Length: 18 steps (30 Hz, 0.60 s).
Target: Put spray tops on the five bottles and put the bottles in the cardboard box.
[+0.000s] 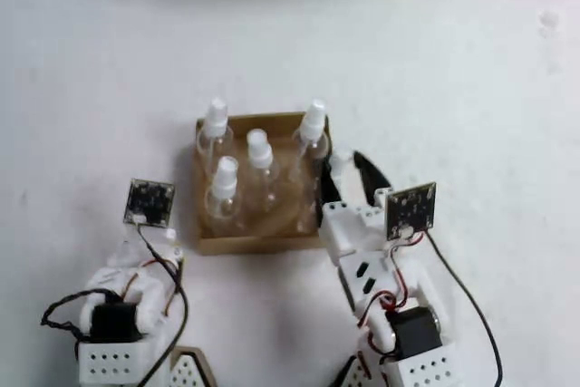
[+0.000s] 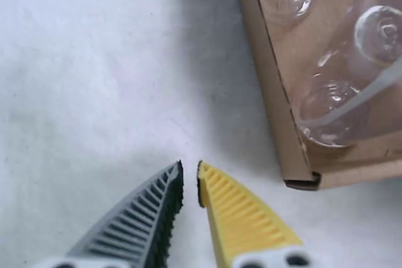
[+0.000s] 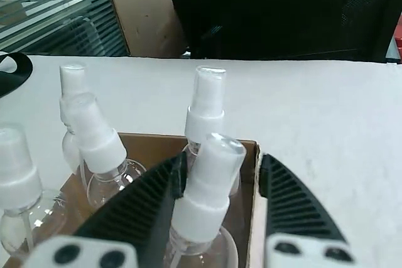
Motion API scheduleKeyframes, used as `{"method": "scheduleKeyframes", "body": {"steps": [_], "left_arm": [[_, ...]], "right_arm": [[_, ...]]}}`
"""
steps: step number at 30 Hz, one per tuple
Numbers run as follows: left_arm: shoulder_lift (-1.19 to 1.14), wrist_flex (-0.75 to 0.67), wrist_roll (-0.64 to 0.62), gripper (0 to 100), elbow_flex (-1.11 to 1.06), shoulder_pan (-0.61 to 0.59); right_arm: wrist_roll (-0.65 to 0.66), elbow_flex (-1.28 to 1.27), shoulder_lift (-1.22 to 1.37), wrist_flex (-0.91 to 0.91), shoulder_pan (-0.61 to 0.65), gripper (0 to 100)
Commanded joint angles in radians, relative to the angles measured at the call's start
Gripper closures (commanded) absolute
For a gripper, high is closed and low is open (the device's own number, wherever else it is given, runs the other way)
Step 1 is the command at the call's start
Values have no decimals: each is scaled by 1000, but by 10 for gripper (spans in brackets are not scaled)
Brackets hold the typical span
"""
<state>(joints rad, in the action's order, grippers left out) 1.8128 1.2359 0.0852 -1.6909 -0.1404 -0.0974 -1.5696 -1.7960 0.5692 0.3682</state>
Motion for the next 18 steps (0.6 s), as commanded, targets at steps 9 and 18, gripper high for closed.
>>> {"method": "scheduleKeyframes", "body": {"steps": [9, 18], "left_arm": [[8, 5, 5, 950, -2, 13], [8, 5, 5, 950, -2, 13]], "right_arm": [[11, 155, -7, 42, 2, 841], [11, 195, -5, 159, 111, 841]]}}
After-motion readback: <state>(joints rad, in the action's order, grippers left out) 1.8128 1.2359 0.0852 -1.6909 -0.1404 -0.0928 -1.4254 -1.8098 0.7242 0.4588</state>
